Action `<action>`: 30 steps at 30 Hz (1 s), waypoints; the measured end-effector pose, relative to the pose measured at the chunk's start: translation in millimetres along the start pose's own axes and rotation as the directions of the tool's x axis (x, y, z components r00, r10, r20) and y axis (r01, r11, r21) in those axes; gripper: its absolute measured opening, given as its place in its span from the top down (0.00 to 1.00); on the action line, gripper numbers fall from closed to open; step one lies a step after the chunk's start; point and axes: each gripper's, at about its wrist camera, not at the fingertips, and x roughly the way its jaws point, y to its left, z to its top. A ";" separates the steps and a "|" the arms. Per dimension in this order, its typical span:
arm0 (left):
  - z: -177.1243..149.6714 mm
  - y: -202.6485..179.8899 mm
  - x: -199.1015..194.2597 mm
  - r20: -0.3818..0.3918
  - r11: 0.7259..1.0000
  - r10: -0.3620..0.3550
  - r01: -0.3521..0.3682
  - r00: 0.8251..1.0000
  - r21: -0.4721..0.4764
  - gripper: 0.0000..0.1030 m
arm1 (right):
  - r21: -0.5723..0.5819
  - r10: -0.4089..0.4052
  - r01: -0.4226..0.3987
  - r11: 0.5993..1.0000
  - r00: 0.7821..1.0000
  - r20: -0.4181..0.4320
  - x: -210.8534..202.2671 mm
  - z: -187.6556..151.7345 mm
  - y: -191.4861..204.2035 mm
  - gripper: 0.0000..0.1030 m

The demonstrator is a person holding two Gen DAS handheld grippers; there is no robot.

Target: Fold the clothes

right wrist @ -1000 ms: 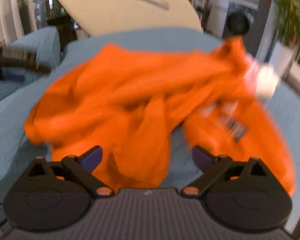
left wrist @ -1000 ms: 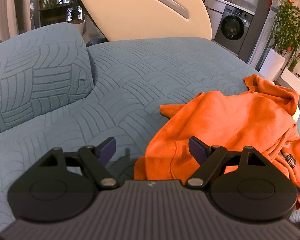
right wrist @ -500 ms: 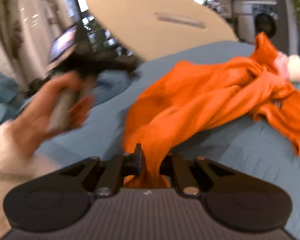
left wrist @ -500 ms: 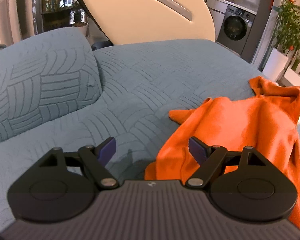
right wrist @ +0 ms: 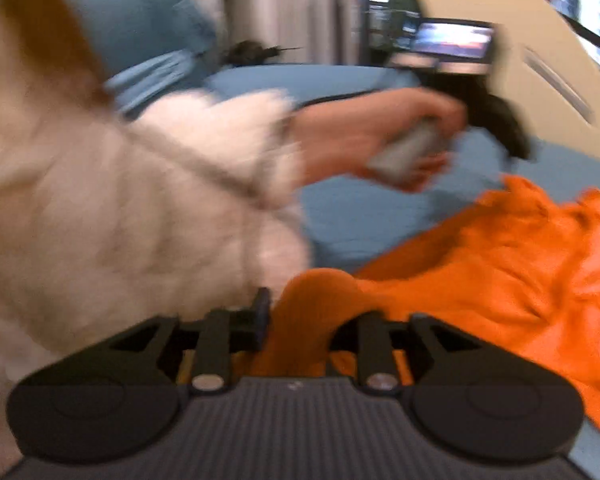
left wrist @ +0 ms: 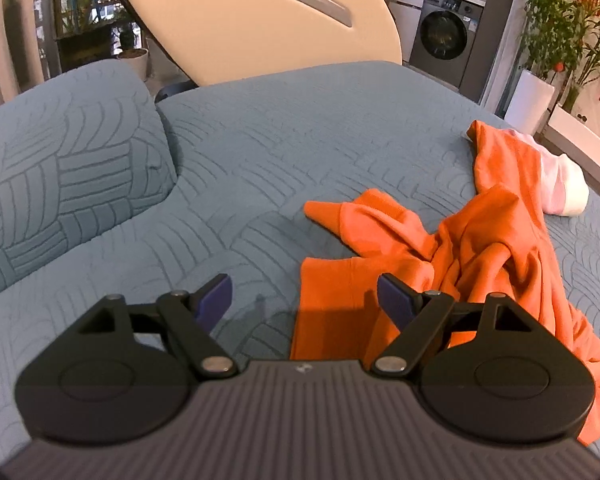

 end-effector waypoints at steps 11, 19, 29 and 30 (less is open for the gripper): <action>-1.7 -3.7 1.7 -0.023 1.000 -0.007 0.007 1.000 0.014 0.20 | 0.254 -0.076 0.041 0.966 0.988 0.133 -47.5 23.8 -121.1 0.28; -5.4 -10.0 7.9 -0.037 0.999 -0.007 0.008 0.999 0.047 0.20 | 0.322 -0.431 0.403 0.857 0.902 0.017 19.4 57.6 -214.1 0.15; -22.7 -21.9 55.2 -0.268 0.984 -0.169 0.180 0.949 0.018 0.20 | 0.673 -0.357 0.297 0.677 0.933 -0.051 89.4 17.3 -312.4 0.91; -24.5 -26.4 56.8 -0.269 0.984 -0.154 0.171 0.951 0.043 0.20 | 0.679 -0.356 0.260 0.687 0.935 0.002 67.4 15.4 -301.7 0.91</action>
